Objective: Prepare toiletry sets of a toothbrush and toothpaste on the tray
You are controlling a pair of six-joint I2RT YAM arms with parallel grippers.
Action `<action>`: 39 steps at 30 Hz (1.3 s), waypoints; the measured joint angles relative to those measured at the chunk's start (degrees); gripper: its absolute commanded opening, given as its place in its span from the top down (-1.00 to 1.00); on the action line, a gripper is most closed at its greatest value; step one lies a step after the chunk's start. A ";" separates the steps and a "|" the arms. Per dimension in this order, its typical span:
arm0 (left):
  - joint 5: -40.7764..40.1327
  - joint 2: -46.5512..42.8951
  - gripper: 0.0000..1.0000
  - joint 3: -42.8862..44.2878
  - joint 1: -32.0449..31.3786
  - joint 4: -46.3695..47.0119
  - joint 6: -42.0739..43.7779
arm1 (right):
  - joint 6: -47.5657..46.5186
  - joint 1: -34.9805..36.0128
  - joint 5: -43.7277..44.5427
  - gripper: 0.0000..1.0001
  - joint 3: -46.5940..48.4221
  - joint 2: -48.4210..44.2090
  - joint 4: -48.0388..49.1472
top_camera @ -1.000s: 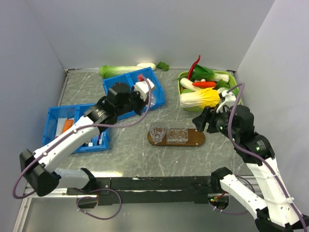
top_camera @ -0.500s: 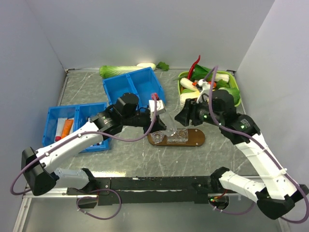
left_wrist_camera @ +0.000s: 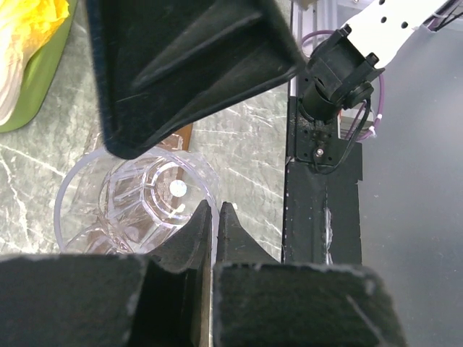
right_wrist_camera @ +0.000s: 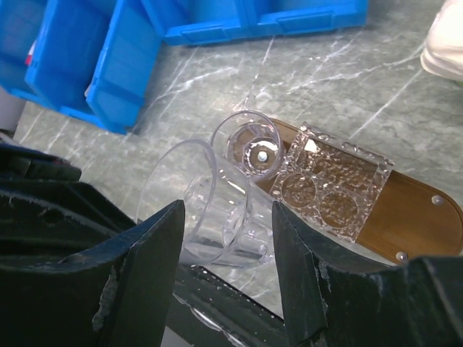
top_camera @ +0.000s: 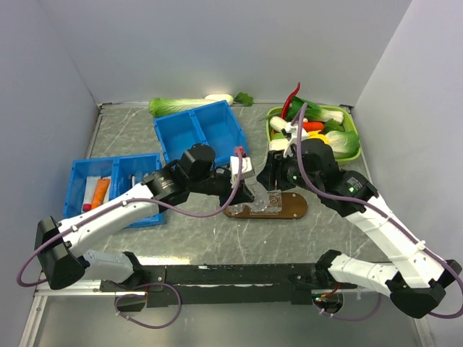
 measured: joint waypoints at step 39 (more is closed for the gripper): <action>-14.53 3.30 0.98 -1.92 -7.69 -0.50 3.08 | 0.70 3.69 6.78 0.10 -2.71 6.88 -3.76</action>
